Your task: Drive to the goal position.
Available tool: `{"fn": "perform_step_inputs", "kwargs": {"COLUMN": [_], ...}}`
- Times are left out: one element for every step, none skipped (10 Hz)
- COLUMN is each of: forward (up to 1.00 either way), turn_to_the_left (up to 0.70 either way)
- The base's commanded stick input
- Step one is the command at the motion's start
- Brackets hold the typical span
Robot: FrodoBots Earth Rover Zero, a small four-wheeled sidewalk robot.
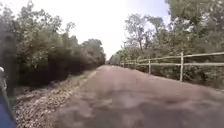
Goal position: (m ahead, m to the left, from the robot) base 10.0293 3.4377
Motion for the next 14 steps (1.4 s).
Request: {"fn": "perform_step_inputs", "kwargs": {"forward": [0.70, 0.70, 0.70, 0.70, 0.70, 0.70, 0.70, 0.70, 0.70, 0.70, 0.70, 0.70, 0.70, 0.70], "turn_to_the_left": [0.00, 0.00, 0.00, 0.00, 0.00, 0.00, 0.00, 0.00, 0.00, 0.00, 0.00, 0.00, 0.00, 0.00]}}
